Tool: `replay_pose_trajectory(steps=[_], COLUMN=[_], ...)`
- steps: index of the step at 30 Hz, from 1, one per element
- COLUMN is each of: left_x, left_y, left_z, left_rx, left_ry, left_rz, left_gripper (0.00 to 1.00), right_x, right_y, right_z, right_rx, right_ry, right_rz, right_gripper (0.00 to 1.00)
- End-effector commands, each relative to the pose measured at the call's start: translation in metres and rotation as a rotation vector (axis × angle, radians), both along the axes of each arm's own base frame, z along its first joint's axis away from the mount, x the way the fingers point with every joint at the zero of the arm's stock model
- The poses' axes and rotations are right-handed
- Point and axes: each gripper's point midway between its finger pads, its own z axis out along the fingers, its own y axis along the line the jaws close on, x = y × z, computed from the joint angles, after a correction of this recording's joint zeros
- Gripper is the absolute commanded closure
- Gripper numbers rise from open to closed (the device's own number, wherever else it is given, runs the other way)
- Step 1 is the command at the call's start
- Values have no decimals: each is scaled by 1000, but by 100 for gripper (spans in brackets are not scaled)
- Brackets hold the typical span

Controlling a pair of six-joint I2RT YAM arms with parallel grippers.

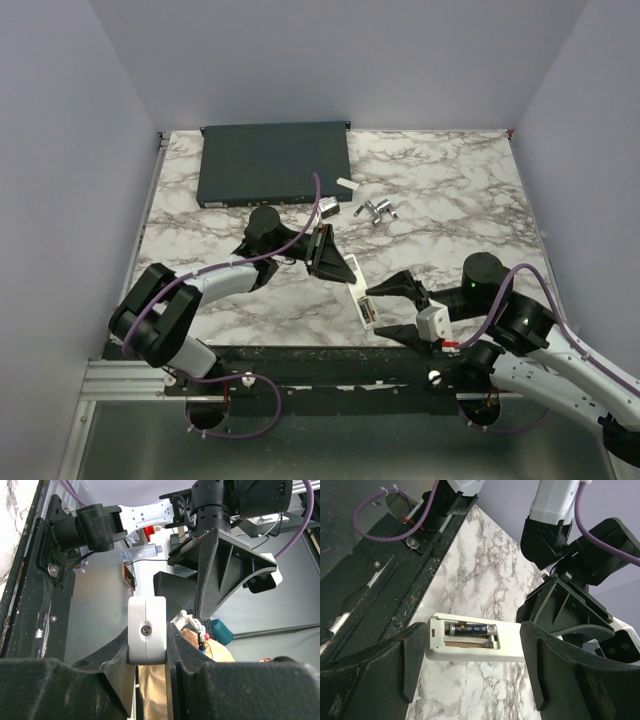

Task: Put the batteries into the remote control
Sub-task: Load the battery into the remote control.

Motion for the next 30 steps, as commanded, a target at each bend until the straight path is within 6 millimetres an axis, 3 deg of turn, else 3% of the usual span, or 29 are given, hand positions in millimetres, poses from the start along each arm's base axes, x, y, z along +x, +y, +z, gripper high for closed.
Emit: replay_pose_trajectory(steps=[1,10,22,23,25,30], left_x=[-7,-6,-6,-6,-6,-6], left_y=[2,3,3,3,3,3], left_z=[5,3,1,1,1,2], left_rx=[-12,24,29,28,28,30], left_ry=[-68,-97,-89,-89,-89,-88], left_rz=[-15,3,0,1,1,2], left_gripper=[100,100,100,100,100,100], right_x=[-8,-4,-19,-20,-20,-13], right_y=[4,10,11,11,11,11], right_z=[4,-3,2,1,1,-7], right_rx=[27,32,37,33,23,-6], right_ry=[15,24,97,109,125,109], right_rz=[48,52,127,130,133,93], right_gripper=[18,17,16,16,5,4])
